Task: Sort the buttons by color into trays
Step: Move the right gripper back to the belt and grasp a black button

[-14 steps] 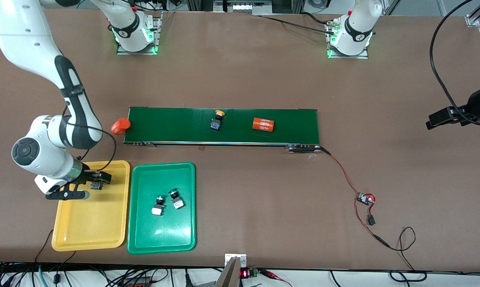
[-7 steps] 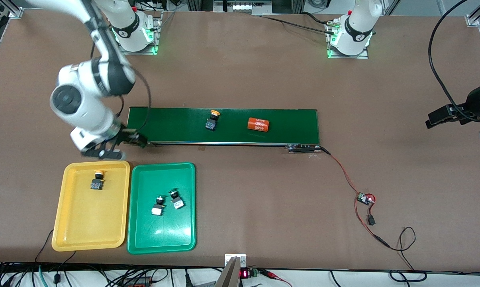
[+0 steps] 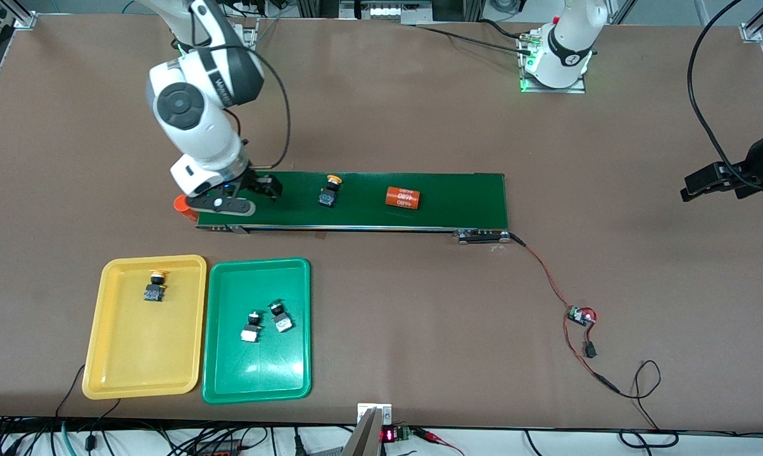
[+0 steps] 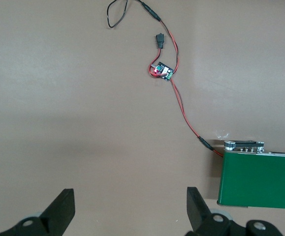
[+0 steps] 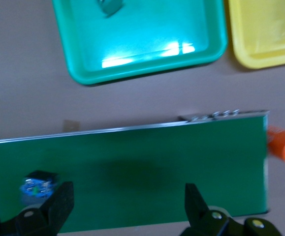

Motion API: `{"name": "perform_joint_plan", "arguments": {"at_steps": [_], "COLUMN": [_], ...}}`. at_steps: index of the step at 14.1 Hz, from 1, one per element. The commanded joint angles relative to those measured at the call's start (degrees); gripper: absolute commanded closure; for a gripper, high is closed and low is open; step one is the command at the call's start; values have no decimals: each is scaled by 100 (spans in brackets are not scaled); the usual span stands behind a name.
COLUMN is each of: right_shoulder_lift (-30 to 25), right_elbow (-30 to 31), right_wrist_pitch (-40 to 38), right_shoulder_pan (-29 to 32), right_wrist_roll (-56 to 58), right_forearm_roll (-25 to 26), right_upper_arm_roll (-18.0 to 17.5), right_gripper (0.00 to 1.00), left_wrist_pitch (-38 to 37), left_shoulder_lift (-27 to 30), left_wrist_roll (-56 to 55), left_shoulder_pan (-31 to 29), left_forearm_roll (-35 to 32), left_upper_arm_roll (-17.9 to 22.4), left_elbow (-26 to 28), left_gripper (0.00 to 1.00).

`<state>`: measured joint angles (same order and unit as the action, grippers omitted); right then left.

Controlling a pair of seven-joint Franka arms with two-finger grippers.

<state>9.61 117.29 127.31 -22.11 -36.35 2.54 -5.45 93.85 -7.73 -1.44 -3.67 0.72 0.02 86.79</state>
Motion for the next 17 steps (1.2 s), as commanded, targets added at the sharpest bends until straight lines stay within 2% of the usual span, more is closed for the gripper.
{"name": "perform_joint_plan", "arguments": {"at_steps": [1, 4, 11, 15, 17], "right_shoulder_lift": [-12, 163, 515, 612, 612], "right_elbow": [214, 487, 461, 435, 417], "right_wrist_pitch": [415, 1005, 1076, 1076, 1067], "right_shoulder_pan": [-398, -574, -531, -548, -557], "right_wrist_roll": [-521, -1179, -1875, -1981, -1972], "right_forearm_roll": [-35, -35, -35, -79, -79], "right_upper_arm_roll": [62, 62, 62, 62, 62], "right_gripper": [0, 0, 0, 0, 0], "left_wrist_pitch": [-42, -139, -262, -350, -341], "left_shoulder_lift": [-53, 8, 289, 351, 378], "left_wrist_roll": [-207, -190, -67, 416, 399], "left_shoulder_pan": [112, 42, 15, -46, -213], "left_forearm_roll": [-360, -327, -292, -283, 5], "left_upper_arm_roll": [-54, -63, -46, -46, -46], "left_elbow": [-74, -179, -110, -13, 48], "left_gripper": [0, 0, 0, 0, 0]}}
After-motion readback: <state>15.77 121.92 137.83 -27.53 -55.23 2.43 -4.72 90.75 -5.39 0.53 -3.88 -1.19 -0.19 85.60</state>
